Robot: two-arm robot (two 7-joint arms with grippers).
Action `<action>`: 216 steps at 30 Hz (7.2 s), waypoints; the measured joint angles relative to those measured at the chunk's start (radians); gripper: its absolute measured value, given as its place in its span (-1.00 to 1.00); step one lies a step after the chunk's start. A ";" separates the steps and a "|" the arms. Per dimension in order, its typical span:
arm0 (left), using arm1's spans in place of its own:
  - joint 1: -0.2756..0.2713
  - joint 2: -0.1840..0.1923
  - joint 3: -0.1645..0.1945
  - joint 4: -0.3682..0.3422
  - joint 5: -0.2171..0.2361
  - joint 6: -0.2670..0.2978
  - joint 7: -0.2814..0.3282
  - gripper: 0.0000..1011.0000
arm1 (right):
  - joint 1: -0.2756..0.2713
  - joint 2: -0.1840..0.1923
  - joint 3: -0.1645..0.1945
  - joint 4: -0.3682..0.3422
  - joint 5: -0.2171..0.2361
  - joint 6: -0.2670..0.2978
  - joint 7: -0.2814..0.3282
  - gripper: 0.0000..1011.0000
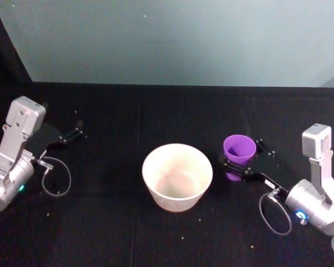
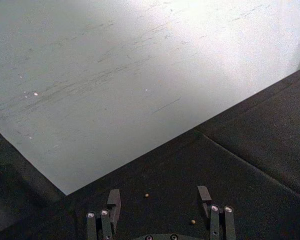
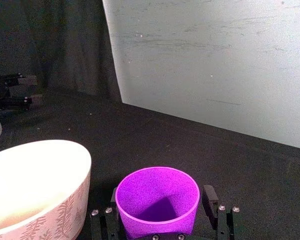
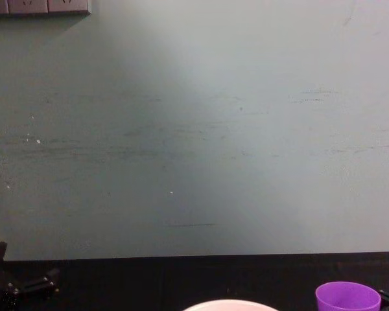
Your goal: Pick up the cup and pour the mung beans from the cup into the bowl.
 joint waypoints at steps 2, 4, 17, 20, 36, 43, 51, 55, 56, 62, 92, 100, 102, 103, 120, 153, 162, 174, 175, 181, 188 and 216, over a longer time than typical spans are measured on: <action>0.000 0.000 0.000 0.000 0.000 0.000 0.000 0.98 | 0.000 0.001 0.000 0.000 0.000 0.000 0.000 0.98; 0.000 0.000 0.000 0.000 0.000 0.000 0.000 0.98 | 0.000 0.001 -0.001 -0.001 0.000 0.000 0.000 0.98; 0.000 0.000 0.000 0.000 0.000 0.000 0.000 0.98 | 0.000 0.002 -0.002 -0.002 0.002 0.000 0.000 0.73; 0.000 0.000 0.000 0.000 0.000 0.000 0.000 0.98 | 0.000 0.002 -0.003 -0.002 0.002 -0.001 0.000 0.55; 0.000 0.000 0.000 0.000 0.000 0.000 0.000 0.98 | -0.042 0.017 0.033 -0.097 -0.014 0.022 -0.033 0.48; 0.000 0.000 0.000 0.000 0.000 0.000 0.000 0.98 | -0.081 0.042 0.078 -0.239 -0.027 0.073 -0.061 0.48; 0.000 0.000 0.000 0.000 0.000 0.000 0.000 0.98 | -0.108 0.080 0.135 -0.394 0.014 0.129 -0.052 0.48; 0.000 0.000 0.000 0.000 0.000 0.000 0.000 0.98 | -0.117 0.096 0.159 -0.459 0.027 0.149 -0.054 0.48; 0.000 0.000 0.000 0.000 0.000 0.000 0.000 0.98 | -0.118 0.098 0.161 -0.468 0.028 0.151 -0.055 0.48; 0.000 0.000 0.000 0.000 0.000 0.000 0.000 0.98 | -0.120 0.106 0.169 -0.502 0.031 0.170 -0.063 0.48; 0.000 0.000 0.000 0.000 0.000 0.000 0.000 0.98 | -0.119 0.103 0.168 -0.493 0.031 0.165 -0.063 0.48; 0.000 0.000 0.000 0.000 0.000 0.000 0.000 0.98 | -0.119 0.103 0.168 -0.492 0.031 0.164 -0.063 0.48; 0.000 0.000 0.000 0.000 0.000 0.000 0.000 0.98 | -0.119 0.103 0.168 -0.492 0.031 0.164 -0.063 0.48; 0.000 0.000 0.000 0.000 0.000 0.000 0.000 0.98 | -0.119 0.103 0.168 -0.492 0.031 0.164 -0.063 0.48; 0.000 0.000 0.000 0.000 0.000 0.000 0.000 0.98 | -0.119 0.103 0.168 -0.492 0.031 0.164 -0.063 0.48; 0.000 0.000 0.000 0.000 0.000 0.000 0.000 0.98 | -0.119 0.103 0.168 -0.492 0.031 0.164 -0.063 0.48; 0.000 0.000 0.000 0.000 0.000 0.000 0.000 0.98 | -0.119 0.103 0.168 -0.492 0.031 0.164 -0.063 0.48; 0.000 0.000 0.000 0.000 0.000 0.000 0.000 0.98 | -0.119 0.103 0.168 -0.492 0.031 0.164 -0.063 0.48; 0.000 0.000 0.000 0.000 0.000 0.000 0.000 0.98 | -0.119 0.103 0.168 -0.492 0.031 0.164 -0.063 0.48; 0.000 0.000 0.000 0.000 0.000 0.000 0.000 0.98 | -0.119 0.103 0.168 -0.492 0.031 0.164 -0.063 0.48; 0.000 0.000 0.000 0.000 0.000 0.000 0.000 0.98 | -0.119 0.103 0.168 -0.492 0.031 0.164 -0.063 0.48; 0.000 0.000 0.000 0.000 0.000 0.000 0.000 0.98 | -0.119 0.103 0.168 -0.492 0.031 0.164 -0.063 0.48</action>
